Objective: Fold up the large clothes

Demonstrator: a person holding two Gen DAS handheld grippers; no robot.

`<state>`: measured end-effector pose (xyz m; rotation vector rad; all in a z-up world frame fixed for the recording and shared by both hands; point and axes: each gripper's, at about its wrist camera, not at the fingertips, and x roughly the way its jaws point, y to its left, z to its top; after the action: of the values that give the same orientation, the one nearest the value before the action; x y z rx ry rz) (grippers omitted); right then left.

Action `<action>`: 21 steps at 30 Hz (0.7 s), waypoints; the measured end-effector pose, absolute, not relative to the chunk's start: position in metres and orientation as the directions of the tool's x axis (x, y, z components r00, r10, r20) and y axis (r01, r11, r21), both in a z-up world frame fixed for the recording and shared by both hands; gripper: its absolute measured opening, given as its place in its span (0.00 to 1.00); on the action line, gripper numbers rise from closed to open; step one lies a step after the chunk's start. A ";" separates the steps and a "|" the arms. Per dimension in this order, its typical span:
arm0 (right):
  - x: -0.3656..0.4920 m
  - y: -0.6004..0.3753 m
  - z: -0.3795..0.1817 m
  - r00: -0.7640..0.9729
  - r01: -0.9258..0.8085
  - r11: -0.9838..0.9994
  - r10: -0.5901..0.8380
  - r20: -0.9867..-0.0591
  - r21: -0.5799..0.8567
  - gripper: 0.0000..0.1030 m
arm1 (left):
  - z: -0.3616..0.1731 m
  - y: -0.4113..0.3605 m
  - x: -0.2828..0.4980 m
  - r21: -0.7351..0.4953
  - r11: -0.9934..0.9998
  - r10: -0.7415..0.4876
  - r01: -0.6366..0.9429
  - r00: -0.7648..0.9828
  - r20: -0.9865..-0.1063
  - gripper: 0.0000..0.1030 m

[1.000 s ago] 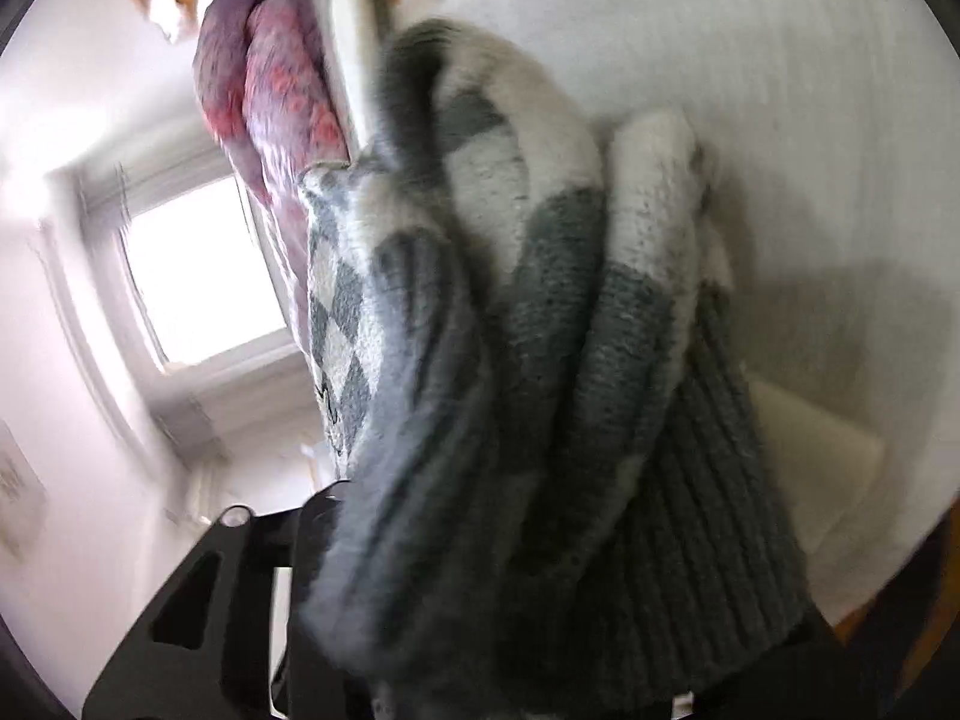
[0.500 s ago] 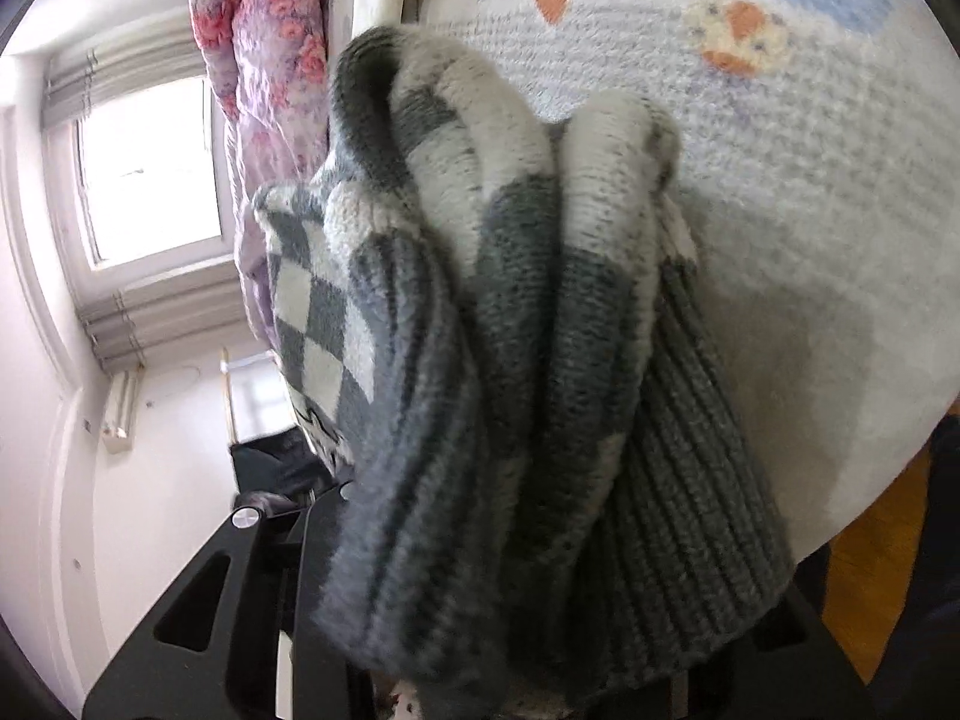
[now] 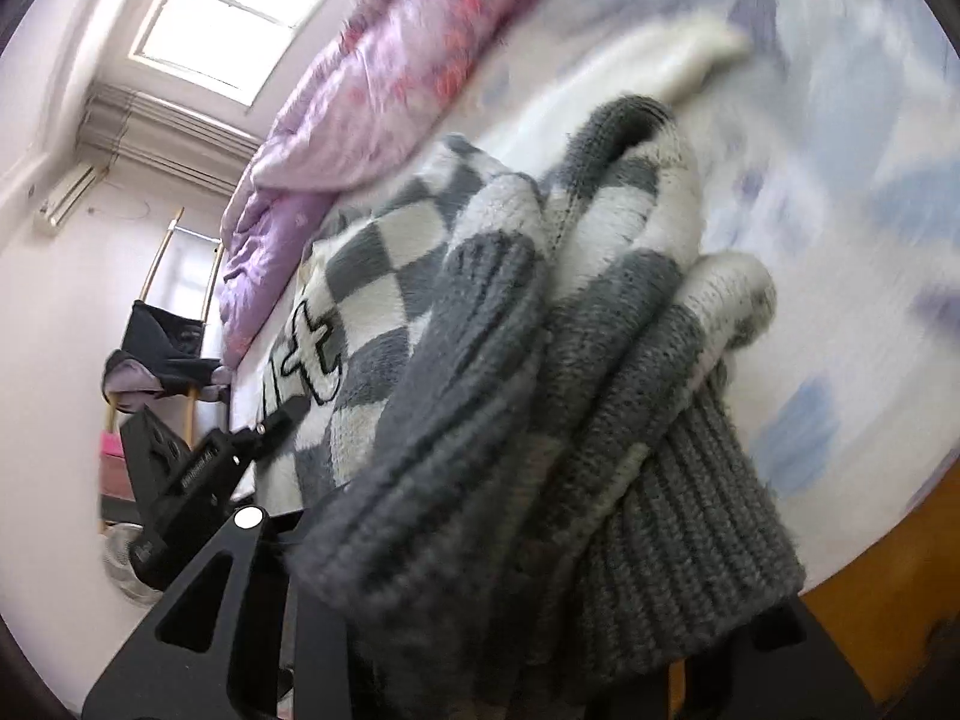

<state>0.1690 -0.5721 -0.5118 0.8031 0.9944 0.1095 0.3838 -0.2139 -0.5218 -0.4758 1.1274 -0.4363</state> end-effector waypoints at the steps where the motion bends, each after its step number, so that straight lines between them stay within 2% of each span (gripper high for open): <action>1: 0.168 -0.585 -0.509 0.577 0.264 0.728 0.406 -0.709 0.632 0.29 | -0.518 -0.238 0.388 -0.580 0.805 -0.581 0.124 0.365 -0.728 0.63; 5: 0.155 -0.648 -0.511 0.641 0.318 0.737 0.297 -0.708 0.596 0.29 | -0.515 -0.316 0.404 -0.627 0.746 -0.663 0.225 0.348 -0.663 0.60; 7: 0.144 -0.674 -0.532 0.663 0.366 0.725 0.237 -0.710 0.584 0.30 | -0.528 -0.354 0.411 -0.637 0.722 -0.692 0.272 0.307 -0.653 0.59; 9: 0.138 -0.689 -0.560 0.650 0.434 0.679 0.218 -0.727 0.592 0.30 | -0.543 -0.378 0.415 -0.594 0.746 -0.665 0.300 0.286 -0.690 0.55; 12: 0.128 -0.702 -0.628 0.543 0.556 0.632 0.216 -0.811 0.540 0.31 | -0.567 -0.400 0.414 -0.524 0.794 -0.601 0.310 0.262 -0.755 0.53; 14: 0.113 -0.705 -0.661 0.508 0.609 0.579 0.240 -0.827 0.543 0.35 | -0.577 -0.399 0.411 -0.481 0.824 -0.555 0.298 0.258 -0.791 0.57; 17: 0.095 -0.702 -0.673 0.536 0.637 0.524 0.226 -0.814 0.565 0.49 | -0.585 -0.394 0.408 -0.478 0.830 -0.546 0.288 0.246 -0.801 0.69; 19: 0.087 -0.703 -0.676 0.519 0.658 0.514 0.219 -0.826 0.550 0.62 | -0.586 -0.390 0.403 -0.456 0.842 -0.526 0.289 0.250 -0.813 0.76; 21: 0.070 -0.715 -0.672 0.495 0.677 0.514 0.212 -0.842 0.527 0.64 | -0.585 -0.393 0.410 -0.449 0.848 -0.515 0.280 0.240 -0.823 0.80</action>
<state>0.0700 -0.7145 -0.6718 1.0281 1.0494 -0.3520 0.4095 -0.3927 -0.5849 -0.2263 1.2126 -0.5499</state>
